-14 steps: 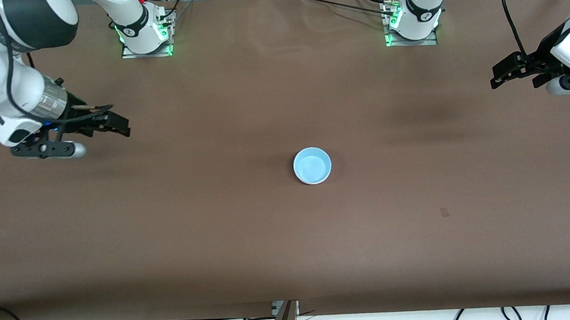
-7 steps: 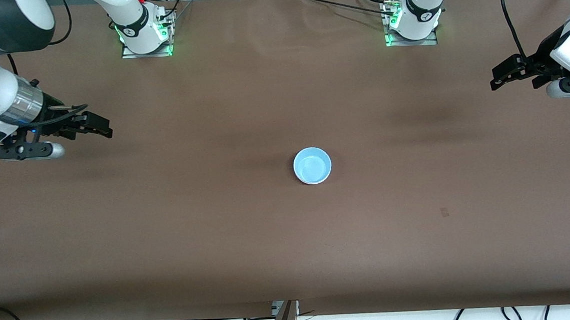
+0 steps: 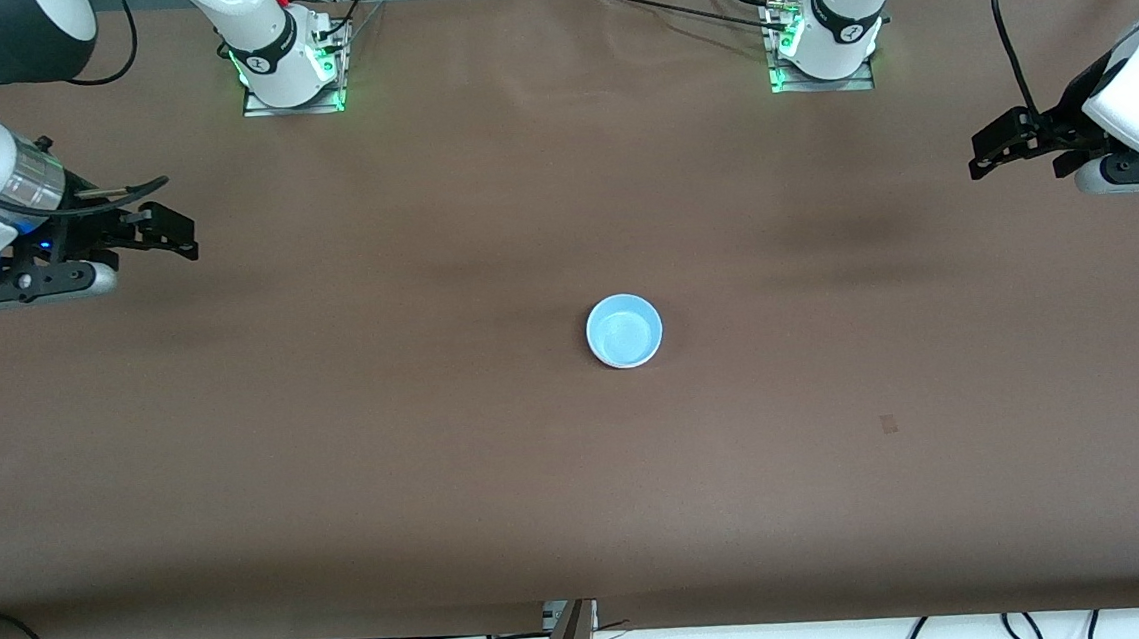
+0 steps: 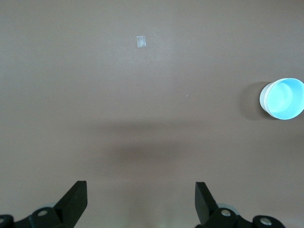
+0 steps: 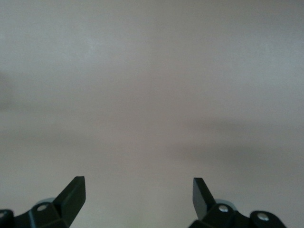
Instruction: Stack pink and blue bowls on white bowl
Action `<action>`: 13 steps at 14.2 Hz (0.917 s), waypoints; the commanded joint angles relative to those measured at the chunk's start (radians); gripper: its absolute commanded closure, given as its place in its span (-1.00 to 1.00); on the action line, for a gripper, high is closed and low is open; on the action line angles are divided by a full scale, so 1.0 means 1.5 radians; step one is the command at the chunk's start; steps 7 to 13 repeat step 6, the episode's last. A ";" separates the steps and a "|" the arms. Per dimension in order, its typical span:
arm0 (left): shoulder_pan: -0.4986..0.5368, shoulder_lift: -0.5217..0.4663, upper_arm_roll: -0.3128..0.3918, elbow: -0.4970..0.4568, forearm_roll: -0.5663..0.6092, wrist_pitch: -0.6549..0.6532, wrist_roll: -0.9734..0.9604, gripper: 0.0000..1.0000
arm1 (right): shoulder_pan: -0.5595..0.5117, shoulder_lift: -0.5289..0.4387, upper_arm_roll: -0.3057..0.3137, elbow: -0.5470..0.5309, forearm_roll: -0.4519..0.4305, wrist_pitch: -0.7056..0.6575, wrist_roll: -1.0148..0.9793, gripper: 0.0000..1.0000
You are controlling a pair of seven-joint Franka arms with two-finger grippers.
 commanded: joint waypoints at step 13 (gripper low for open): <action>-0.001 0.010 -0.002 0.024 0.011 -0.021 -0.012 -1.00 | -0.006 -0.024 0.012 -0.019 -0.009 -0.003 -0.009 -1.00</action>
